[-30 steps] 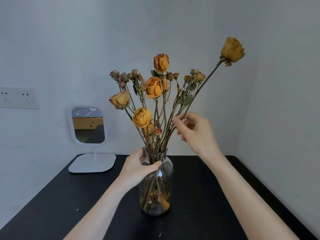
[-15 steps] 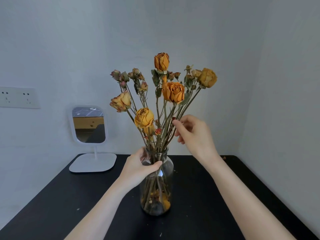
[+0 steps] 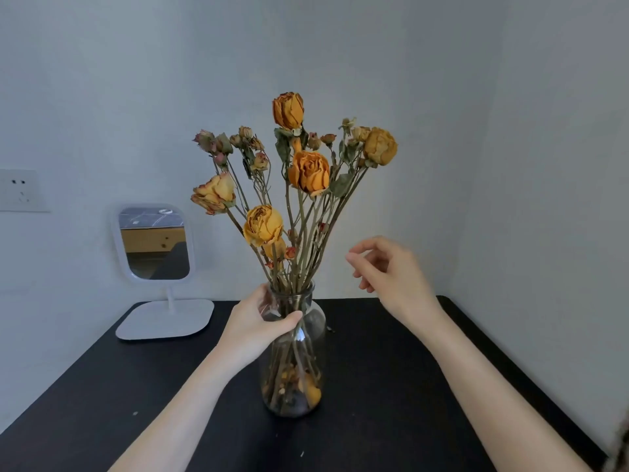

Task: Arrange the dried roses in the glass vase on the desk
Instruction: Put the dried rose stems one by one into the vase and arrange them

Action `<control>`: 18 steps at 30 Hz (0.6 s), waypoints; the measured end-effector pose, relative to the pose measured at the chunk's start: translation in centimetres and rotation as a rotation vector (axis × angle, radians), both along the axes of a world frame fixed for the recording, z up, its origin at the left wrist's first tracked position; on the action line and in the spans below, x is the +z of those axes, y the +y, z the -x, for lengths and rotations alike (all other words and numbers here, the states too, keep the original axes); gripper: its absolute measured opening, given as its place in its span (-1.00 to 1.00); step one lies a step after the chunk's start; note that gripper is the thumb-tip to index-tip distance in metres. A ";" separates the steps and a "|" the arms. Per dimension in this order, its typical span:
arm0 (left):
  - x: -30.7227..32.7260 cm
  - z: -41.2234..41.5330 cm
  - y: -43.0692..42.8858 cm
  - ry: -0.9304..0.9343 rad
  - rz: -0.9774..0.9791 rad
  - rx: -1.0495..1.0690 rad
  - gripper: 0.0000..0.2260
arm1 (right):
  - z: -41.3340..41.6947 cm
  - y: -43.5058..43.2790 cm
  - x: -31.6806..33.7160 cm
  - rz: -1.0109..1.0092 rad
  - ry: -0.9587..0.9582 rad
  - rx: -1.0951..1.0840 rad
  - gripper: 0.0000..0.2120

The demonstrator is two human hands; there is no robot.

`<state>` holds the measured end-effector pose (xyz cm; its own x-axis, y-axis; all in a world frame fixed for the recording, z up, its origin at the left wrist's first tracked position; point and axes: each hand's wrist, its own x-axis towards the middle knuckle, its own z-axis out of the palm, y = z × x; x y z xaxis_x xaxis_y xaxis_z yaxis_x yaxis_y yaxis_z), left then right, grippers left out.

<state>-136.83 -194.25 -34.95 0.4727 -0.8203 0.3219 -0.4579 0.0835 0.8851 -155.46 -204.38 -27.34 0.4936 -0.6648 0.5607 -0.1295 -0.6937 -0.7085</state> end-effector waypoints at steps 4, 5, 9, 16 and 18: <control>-0.4 -0.1 -0.2 0.010 0.013 0.011 -0.59 | 4.7 -4.3 -3.5 -0.155 0.128 -0.232 -0.90; -0.6 0.0 -0.3 0.011 0.023 0.018 -0.59 | 6.1 -5.5 -4.6 -0.196 0.190 -0.303 -0.86; -1.0 0.5 -0.7 0.015 0.063 0.044 -0.59 | 11.2 -8.9 -9.0 -0.332 0.586 -0.551 -0.68; -1.6 0.7 -0.9 0.036 0.076 0.071 -0.64 | 13.9 -10.2 -13.5 -0.504 0.917 -0.645 -0.65; -1.5 0.8 -0.9 0.033 0.074 0.065 -0.66 | 13.8 -10.4 -14.4 -0.534 0.880 -0.665 -0.63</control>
<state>-137.61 -195.14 -36.48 0.5358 -0.7619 0.3639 -0.4353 0.1201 0.8922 -169.31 -214.82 -41.75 0.0436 -0.9761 -0.2130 -0.9259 0.0406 -0.3756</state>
